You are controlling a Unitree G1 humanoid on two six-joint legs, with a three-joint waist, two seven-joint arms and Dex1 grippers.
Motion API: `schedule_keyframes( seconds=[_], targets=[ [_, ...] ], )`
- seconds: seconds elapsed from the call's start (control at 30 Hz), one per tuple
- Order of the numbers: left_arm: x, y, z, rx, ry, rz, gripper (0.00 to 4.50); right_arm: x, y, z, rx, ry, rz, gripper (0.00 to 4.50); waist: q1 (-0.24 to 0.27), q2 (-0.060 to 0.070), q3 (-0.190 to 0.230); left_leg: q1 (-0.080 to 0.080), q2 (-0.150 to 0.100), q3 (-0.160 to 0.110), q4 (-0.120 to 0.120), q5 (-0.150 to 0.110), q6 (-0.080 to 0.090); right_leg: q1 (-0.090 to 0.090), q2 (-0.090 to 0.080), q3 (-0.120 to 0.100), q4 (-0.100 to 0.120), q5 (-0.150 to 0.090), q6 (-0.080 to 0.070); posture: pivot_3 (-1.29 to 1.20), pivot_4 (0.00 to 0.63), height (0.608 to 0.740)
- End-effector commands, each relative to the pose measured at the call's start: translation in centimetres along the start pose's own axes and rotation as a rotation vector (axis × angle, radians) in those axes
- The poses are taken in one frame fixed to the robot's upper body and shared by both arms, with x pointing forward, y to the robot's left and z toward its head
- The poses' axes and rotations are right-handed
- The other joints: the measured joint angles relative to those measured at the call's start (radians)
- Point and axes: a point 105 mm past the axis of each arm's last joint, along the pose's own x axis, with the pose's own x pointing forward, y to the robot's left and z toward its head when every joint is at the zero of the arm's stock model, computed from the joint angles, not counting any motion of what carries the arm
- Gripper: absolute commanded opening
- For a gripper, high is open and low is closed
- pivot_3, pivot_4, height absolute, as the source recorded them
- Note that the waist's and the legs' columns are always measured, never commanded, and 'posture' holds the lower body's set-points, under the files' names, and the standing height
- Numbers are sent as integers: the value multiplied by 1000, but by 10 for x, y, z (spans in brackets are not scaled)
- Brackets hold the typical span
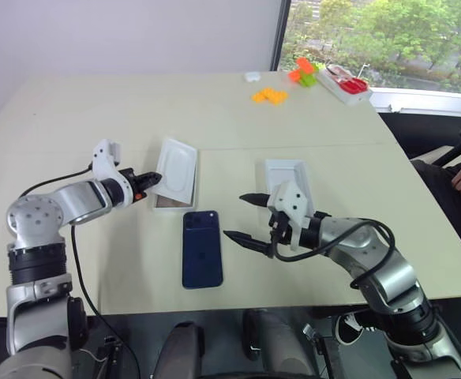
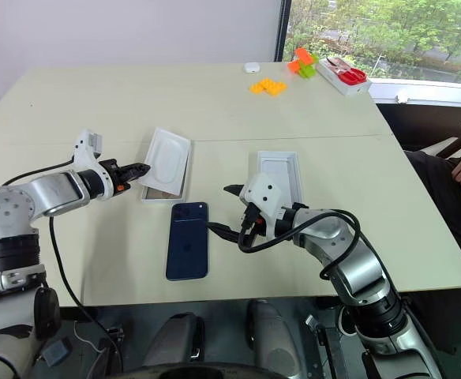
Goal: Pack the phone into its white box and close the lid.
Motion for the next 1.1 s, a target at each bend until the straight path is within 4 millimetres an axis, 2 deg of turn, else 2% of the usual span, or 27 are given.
schedule_keyframes(
  seconds=[0.03,0.5,1.1],
  targets=[
    [-4,-5,10,15,-30,-17,38,-3,-3,12,-33,-43,-12,4500,-1,0,0,0,0,0,0,0,0,0,0,0,0,0,0,0,150,734],
    [-14,-4,15,4,-60,-29,38,-4,2,8,-39,-48,-2,4500,-1,0,0,0,0,0,0,0,0,0,0,0,0,0,0,0,150,734],
    [-11,0,3,-15,-37,-12,38,-4,2,8,-43,-55,2,4500,-1,0,0,0,0,0,0,0,0,0,0,0,0,-1,2,0,150,734]
  ],
)
